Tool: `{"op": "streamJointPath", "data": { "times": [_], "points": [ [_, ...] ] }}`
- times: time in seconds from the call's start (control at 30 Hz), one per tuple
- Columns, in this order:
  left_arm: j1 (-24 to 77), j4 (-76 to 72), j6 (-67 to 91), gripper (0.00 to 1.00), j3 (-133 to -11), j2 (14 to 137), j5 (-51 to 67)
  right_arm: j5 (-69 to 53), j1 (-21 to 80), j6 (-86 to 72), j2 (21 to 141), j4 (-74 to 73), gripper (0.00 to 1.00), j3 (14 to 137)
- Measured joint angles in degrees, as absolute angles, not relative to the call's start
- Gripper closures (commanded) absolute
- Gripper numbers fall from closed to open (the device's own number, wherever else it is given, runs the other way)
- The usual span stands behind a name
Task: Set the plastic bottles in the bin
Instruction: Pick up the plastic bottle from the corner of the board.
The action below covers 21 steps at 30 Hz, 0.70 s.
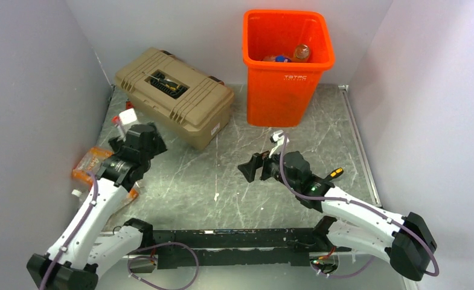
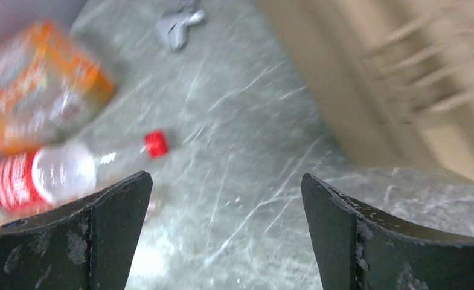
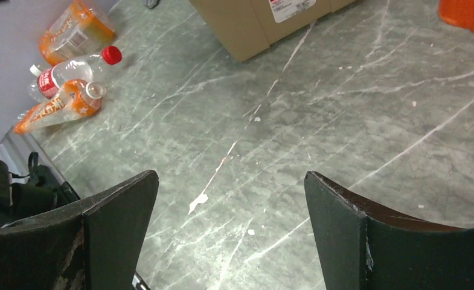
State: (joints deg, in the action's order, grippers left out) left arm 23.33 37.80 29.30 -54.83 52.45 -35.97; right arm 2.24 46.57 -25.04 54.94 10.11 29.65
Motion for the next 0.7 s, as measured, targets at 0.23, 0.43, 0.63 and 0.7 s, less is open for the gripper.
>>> {"op": "streamJointPath", "data": {
  "times": [0.23,0.43,0.63,0.7],
  "points": [
    [10.8,53.0,55.7,0.00,-46.2,42.0,-31.8,0.4,46.6,-26.1,54.3,10.6,0.05,28.1],
    [10.2,66.2,80.8,0.01,-45.6,40.4,-34.6,-2.7,46.6,-26.0,57.0,10.6,0.06,28.1],
    [10.2,72.9,98.9,0.00,-40.2,44.5,-34.4,-4.2,46.6,-26.2,57.0,11.1,0.06,28.1],
    [10.1,74.5,102.3,0.00,-39.0,44.1,-35.0,-4.6,46.6,-26.2,57.0,11.0,0.06,28.1]
  ]
}}
